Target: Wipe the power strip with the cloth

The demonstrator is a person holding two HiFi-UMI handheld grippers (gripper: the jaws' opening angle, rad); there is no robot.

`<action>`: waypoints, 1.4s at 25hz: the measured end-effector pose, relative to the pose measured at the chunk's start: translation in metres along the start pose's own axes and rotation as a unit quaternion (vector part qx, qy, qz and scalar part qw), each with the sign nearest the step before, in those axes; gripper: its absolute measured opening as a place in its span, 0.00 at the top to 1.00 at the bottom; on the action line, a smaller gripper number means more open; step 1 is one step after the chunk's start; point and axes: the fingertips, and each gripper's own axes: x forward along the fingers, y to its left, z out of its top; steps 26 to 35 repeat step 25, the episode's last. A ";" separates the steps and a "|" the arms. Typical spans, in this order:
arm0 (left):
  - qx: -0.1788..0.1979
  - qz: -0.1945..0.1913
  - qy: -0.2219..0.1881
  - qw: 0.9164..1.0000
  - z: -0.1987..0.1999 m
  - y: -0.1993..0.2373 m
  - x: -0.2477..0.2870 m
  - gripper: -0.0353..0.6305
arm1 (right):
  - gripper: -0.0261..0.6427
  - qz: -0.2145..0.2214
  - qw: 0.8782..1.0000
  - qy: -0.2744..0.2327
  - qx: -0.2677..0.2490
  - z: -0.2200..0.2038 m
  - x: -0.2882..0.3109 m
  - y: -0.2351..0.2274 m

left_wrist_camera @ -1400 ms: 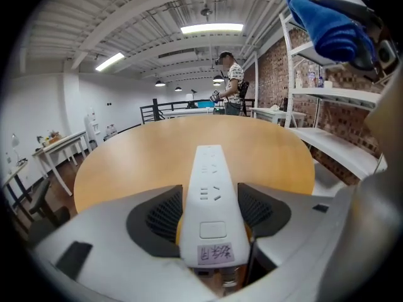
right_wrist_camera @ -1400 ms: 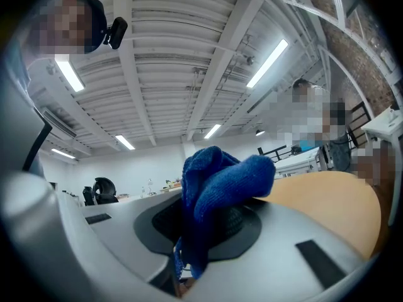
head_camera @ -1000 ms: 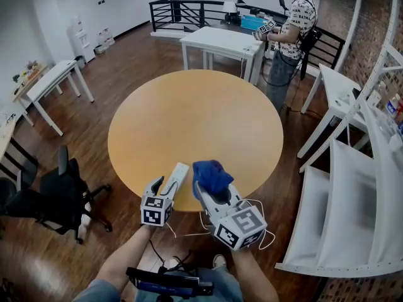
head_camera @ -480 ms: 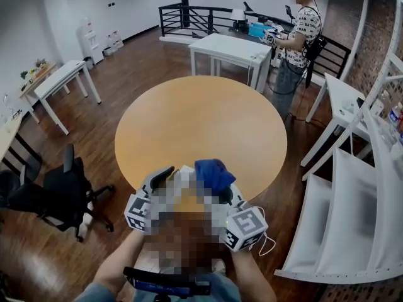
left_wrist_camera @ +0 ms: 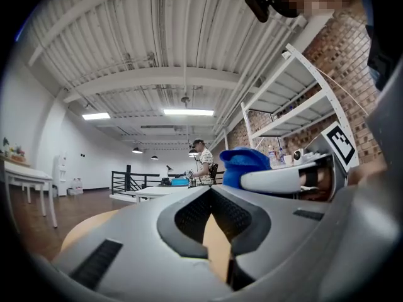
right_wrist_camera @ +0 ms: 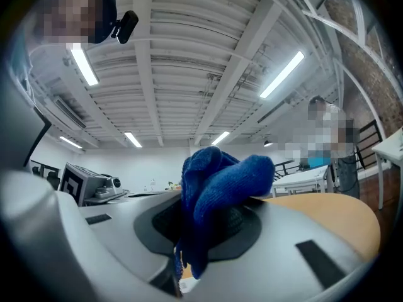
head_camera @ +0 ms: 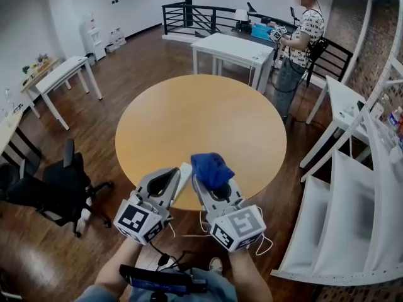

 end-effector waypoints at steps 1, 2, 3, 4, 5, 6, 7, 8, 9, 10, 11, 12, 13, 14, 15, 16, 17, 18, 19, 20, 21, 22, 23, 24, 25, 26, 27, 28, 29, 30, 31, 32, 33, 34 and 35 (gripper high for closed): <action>0.000 0.000 0.003 1.000 0.002 -0.004 -0.001 0.94 | 0.86 -0.001 1.000 0.000 -0.003 0.001 0.000 0.001; -0.001 0.001 0.009 1.000 0.004 -0.007 -0.001 0.94 | 0.86 -0.002 1.000 0.000 -0.005 0.002 0.000 0.001; -0.002 0.004 0.015 1.000 0.006 -0.009 -0.002 0.94 | 0.86 -0.003 1.000 0.001 -0.008 0.003 0.000 0.001; -0.003 0.009 0.018 1.000 0.006 -0.009 -0.002 0.94 | 0.86 -0.004 1.000 0.001 -0.009 0.003 0.000 0.001; -0.006 0.013 0.018 1.000 0.007 -0.008 -0.002 0.94 | 0.86 -0.004 1.000 0.002 -0.010 0.004 0.000 0.002; -0.009 0.017 0.015 1.000 0.008 -0.006 -0.002 0.94 | 0.86 -0.005 1.000 0.001 -0.011 0.005 0.000 0.002; -0.010 0.021 0.009 1.000 0.009 -0.004 -0.003 0.94 | 0.86 -0.006 1.000 0.000 -0.013 0.006 0.001 0.003; -0.010 0.025 0.005 1.000 0.009 -0.002 -0.004 0.94 | 0.86 -0.006 1.000 0.000 -0.014 0.008 0.001 0.004; -0.009 0.026 0.006 1.000 0.010 -0.001 -0.004 0.94 | 0.86 -0.007 1.000 0.000 -0.015 0.009 0.001 0.004; -0.010 0.024 0.013 1.000 0.010 -0.003 -0.005 0.94 | 0.86 -0.007 1.000 0.000 -0.016 0.009 0.001 0.005; -0.012 0.021 0.021 0.999 0.010 -0.005 -0.005 0.94 | 0.86 -0.007 1.000 0.001 -0.016 0.010 0.001 0.005; -0.014 0.020 0.026 0.999 0.010 -0.006 -0.005 0.94 | 0.86 -0.007 1.000 0.003 -0.016 0.010 0.001 0.005; -0.015 0.020 0.026 0.999 0.009 -0.005 -0.006 0.94 | 0.86 -0.006 1.000 0.006 -0.017 0.009 0.002 0.005; -0.015 0.024 0.022 0.999 0.007 -0.001 -0.007 0.94 | 0.86 -0.006 1.000 0.008 -0.017 0.008 0.002 0.005; -0.013 0.028 0.017 0.999 0.006 0.003 -0.008 0.94 | 0.86 -0.004 1.000 0.010 -0.018 0.008 0.003 0.005; -0.011 0.031 0.014 0.999 0.006 0.007 -0.008 0.94 | 0.86 -0.003 1.000 0.011 -0.018 0.008 0.003 0.006; -0.011 0.033 0.013 0.999 0.007 0.009 -0.008 0.94 | 0.86 -0.002 1.000 0.011 -0.019 0.010 0.004 0.006; -0.011 0.034 0.013 0.999 0.008 0.010 -0.008 0.94 | 0.86 -0.002 1.000 0.010 -0.019 0.012 0.004 0.006; -0.012 0.034 0.013 0.999 0.010 0.011 -0.008 0.94 | 0.86 -0.003 1.000 0.008 -0.020 0.013 0.004 0.006; -0.012 0.033 0.014 0.999 0.012 0.011 -0.008 0.94 | 0.86 -0.003 1.000 0.008 -0.021 0.015 0.004 0.006; -0.012 0.031 0.017 0.999 0.014 0.010 -0.008 0.94 | 0.86 -0.002 1.000 0.007 -0.022 0.016 0.004 0.006; -0.013 0.030 0.020 0.999 0.015 0.009 -0.008 0.94 | 0.86 -0.001 1.000 0.008 -0.022 0.016 0.005 0.006; -0.012 0.029 0.021 0.999 0.016 0.008 -0.008 0.94 | 0.86 -0.001 1.000 0.009 -0.023 0.015 0.004 0.006; -0.011 0.029 0.021 0.999 0.016 0.009 -0.008 0.94 | 0.86 0.000 1.000 0.011 -0.024 0.015 0.004 0.006; -0.010 0.029 0.021 0.999 0.015 0.009 -0.008 0.94 | 0.86 0.000 1.000 0.013 -0.024 0.014 0.003 0.006; -0.010 0.029 0.021 0.999 0.015 0.009 -0.008 0.94 | 0.86 0.000 1.000 0.013 -0.024 0.014 0.003 0.006; -0.010 0.029 0.021 0.999 0.015 0.009 -0.008 0.94 | 0.86 0.000 1.000 0.013 -0.024 0.014 0.003 0.006; -0.010 0.029 0.021 0.999 0.015 0.009 -0.008 0.94 | 0.86 0.000 1.000 0.013 -0.024 0.014 0.003 0.006; -0.010 0.029 0.021 0.999 0.015 0.009 -0.008 0.94 | 0.86 0.000 1.000 0.013 -0.024 0.014 0.003 0.006; -0.010 0.029 0.021 0.999 0.015 0.009 -0.008 0.94 | 0.86 0.000 1.000 0.013 -0.024 0.014 0.003 0.006; -0.010 0.029 0.021 0.999 0.015 0.009 -0.008 0.94 | 0.86 0.000 1.000 0.013 -0.024 0.014 0.003 0.006; -0.010 0.029 0.021 0.999 0.015 0.009 -0.008 0.94 | 0.86 0.000 1.000 0.013 -0.024 0.014 0.003 0.006; -0.010 0.029 0.021 0.999 0.015 0.009 -0.008 0.94 | 0.86 0.000 1.000 0.013 -0.024 0.014 0.003 0.006; -0.010 0.029 0.021 0.999 0.015 0.009 -0.008 0.94 | 0.86 0.000 1.000 0.013 -0.024 0.014 0.003 0.006; -0.010 0.029 0.021 0.999 0.015 0.009 -0.008 0.94 | 0.86 0.000 1.000 0.013 -0.024 0.014 0.003 0.006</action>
